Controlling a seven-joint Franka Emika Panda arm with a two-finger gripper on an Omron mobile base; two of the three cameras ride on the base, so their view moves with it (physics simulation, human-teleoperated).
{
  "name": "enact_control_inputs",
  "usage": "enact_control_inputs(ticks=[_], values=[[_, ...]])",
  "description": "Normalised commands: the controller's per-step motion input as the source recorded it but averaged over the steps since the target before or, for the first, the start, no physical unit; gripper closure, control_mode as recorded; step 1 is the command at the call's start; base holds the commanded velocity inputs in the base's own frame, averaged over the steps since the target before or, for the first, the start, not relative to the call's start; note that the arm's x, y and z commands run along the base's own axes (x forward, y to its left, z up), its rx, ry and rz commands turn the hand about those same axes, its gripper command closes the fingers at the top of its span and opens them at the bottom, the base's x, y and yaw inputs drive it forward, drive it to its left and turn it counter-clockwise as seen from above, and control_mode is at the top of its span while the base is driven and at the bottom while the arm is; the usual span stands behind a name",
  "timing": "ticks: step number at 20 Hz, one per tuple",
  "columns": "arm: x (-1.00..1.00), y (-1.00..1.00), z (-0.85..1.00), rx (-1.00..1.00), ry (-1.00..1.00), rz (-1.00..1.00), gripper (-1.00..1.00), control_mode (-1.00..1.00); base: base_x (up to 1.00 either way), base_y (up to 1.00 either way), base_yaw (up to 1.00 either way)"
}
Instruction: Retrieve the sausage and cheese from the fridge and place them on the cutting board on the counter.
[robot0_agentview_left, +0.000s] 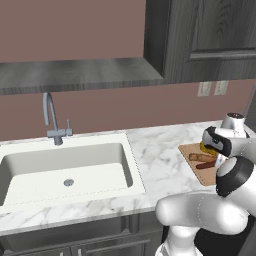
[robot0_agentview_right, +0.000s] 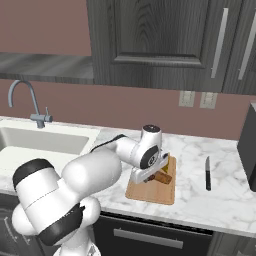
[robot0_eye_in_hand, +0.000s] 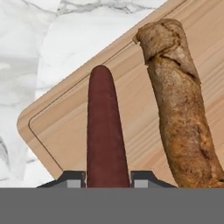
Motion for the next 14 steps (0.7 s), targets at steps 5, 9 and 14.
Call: enact_control_inputs(ticks=[5, 9, 14], values=[[0.03, -0.3, -0.13, 0.0, 0.0, 0.02, 1.0, -1.0, 0.0, 0.0, 0.0], [0.0, -0.04, -0.17, 0.0, 0.0, 0.0, -1.0, -1.0, 0.0, 0.0, 0.0], [-0.03, 0.0, -0.07, 0.0, 0.0, 0.0, -1.0, -1.0, 0.0, 0.0, 0.0]])
